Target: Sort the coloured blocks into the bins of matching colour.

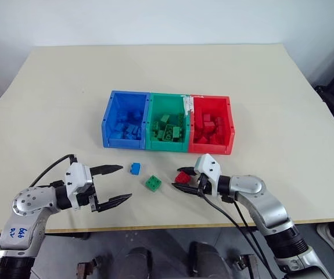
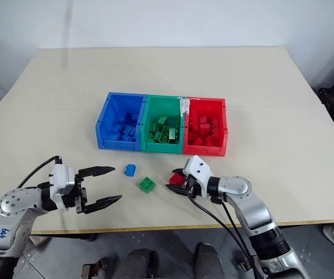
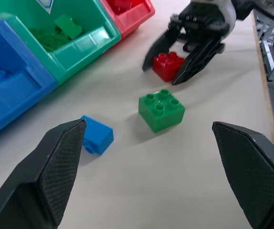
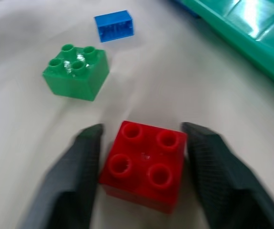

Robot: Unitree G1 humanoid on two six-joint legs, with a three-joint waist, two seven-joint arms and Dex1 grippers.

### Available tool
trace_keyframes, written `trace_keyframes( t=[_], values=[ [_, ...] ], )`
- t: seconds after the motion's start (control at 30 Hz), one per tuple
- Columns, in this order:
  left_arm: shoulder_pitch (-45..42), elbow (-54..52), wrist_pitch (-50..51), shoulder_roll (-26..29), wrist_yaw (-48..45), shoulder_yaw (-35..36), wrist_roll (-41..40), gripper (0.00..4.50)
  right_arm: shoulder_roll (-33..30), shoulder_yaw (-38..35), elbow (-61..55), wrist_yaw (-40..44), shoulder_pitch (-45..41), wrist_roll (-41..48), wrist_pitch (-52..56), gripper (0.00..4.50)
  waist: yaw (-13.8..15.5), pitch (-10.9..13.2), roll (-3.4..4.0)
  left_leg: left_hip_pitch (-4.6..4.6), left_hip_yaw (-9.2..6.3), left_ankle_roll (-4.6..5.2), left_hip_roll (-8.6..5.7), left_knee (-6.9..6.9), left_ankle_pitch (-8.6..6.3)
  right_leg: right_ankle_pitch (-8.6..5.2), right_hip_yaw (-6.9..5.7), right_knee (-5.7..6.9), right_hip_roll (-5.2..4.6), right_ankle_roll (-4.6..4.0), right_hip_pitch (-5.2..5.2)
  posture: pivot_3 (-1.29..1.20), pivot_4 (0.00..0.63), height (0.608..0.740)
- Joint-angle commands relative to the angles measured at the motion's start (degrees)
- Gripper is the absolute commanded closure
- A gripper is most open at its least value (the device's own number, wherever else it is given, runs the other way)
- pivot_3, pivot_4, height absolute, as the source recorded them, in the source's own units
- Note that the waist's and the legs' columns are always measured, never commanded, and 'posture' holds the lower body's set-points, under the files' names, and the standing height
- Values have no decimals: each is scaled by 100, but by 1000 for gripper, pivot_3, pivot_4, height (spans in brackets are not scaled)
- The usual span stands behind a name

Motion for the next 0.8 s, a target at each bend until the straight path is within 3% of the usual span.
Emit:
trace_keyframes(
  t=[0.03, 0.2, 0.33, 0.47, 0.63, 0.77, 0.8],
  values=[
    [14, -347, 120, 53, 94, 131, -163, 0, -104, -240, -184, -37, -79, 53, -153, 2988, 7, 0, 0, 0, 0, 0, 0, 0, 0, 0, 0, 0, 0, 0, 0, 0, 150, 740],
    [-54, -589, 373, -22, 460, 277, -293, 0, 210, -1082, 108, -195, -889, 735, -308, 2982, -21, 0, 0, 2, 3, 1, 3, 0, 0, 0, 2, 2, 1, 0, -2, 0, 150, 740],
    [44, -759, 608, -27, 713, 460, -412, 0, 293, -1389, 731, -538, -1512, 609, -455, 2982, -23, 0, 0, 3, 1, -1, 6, -2, 0, 0, 1, 4, 5, -1, -3, 0, 150, 740],
    [458, -1032, 773, -44, 953, 866, -544, 0, 374, -1516, 2178, -954, -2429, 220, -1033, 2982, -103, 1, 2, -1, 7, 1, 0, -3, 0, 0, 5, 2, 0, -1, -6, 0, 150, 740],
    [810, -1080, 703, -50, 1021, 1207, -536, 0, 360, -1556, 3122, -818, -2824, 104, -1611, 1407, -139, 1, 2, -2, 0, 1, 1, -9, 0, -1, 0, 1, 0, -3, -6, 0, 150, 740],
    [975, -1032, 630, -64, 998, 1421, -537, 0, 281, -1633, 3177, -337, -2836, 287, -2088, 43, -148, 1, 2, -2, 3, 1, 1, -9, 0, -1, 1, 1, 0, -3, -7, 0, 150, 740],
    [1015, -1023, 623, -68, 985, 1469, -555, 0, 247, -1648, 3076, -38, -2770, 434, -2176, 43, -148, 2, 3, -3, 3, 1, 2, -9, 0, -1, 1, 0, 0, -3, -7, 0, 150, 740]
  ],
)
